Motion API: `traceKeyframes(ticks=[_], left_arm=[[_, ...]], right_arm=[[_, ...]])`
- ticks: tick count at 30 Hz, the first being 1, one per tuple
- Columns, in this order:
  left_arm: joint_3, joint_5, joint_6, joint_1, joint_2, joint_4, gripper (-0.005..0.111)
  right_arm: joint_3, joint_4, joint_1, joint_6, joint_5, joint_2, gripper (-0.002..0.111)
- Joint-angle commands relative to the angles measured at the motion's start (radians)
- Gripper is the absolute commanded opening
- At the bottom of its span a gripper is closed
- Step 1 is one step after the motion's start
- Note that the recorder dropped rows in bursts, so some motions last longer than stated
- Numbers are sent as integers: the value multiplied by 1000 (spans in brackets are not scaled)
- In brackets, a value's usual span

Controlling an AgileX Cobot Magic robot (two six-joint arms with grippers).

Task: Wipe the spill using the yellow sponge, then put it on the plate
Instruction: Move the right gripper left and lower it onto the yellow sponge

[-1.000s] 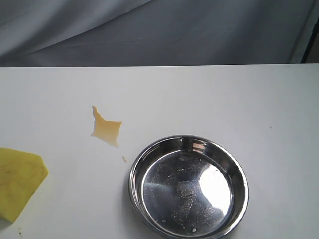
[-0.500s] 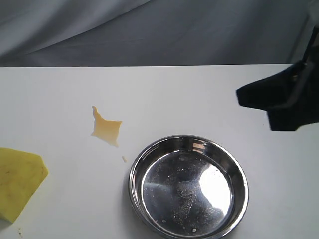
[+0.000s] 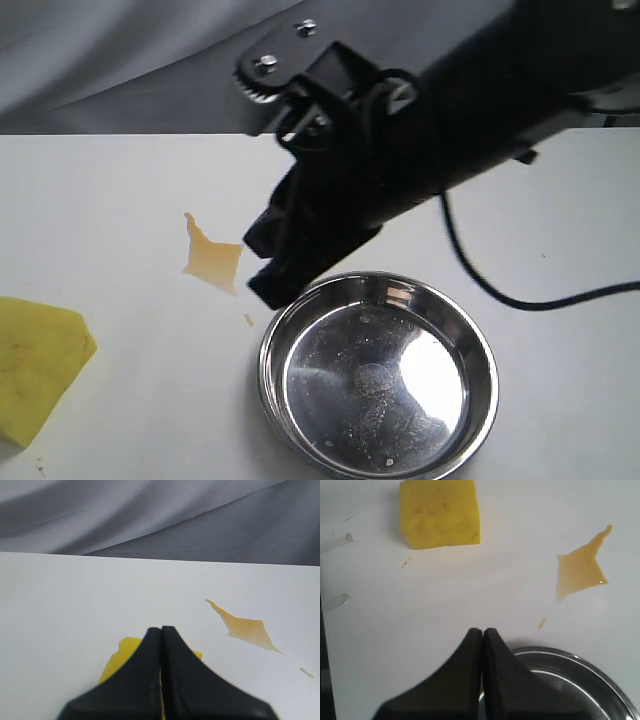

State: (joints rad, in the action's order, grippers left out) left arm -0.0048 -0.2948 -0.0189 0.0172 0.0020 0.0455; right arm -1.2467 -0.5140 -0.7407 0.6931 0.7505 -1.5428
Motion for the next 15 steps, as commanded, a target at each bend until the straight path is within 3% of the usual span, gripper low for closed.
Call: traceKeyframes(ticks=[1, 7, 15], left_arm=[[5, 10, -5, 5, -2, 11, 0], [5, 10, -5, 5, -2, 11, 0], [5, 10, -5, 5, -2, 11, 0]], right_arm=[[-132, 41, -49, -81, 36, -148, 0], [-279, 45, -109, -81, 41, -349, 6], [-525, 4, -137, -160, 43, -575, 46]])
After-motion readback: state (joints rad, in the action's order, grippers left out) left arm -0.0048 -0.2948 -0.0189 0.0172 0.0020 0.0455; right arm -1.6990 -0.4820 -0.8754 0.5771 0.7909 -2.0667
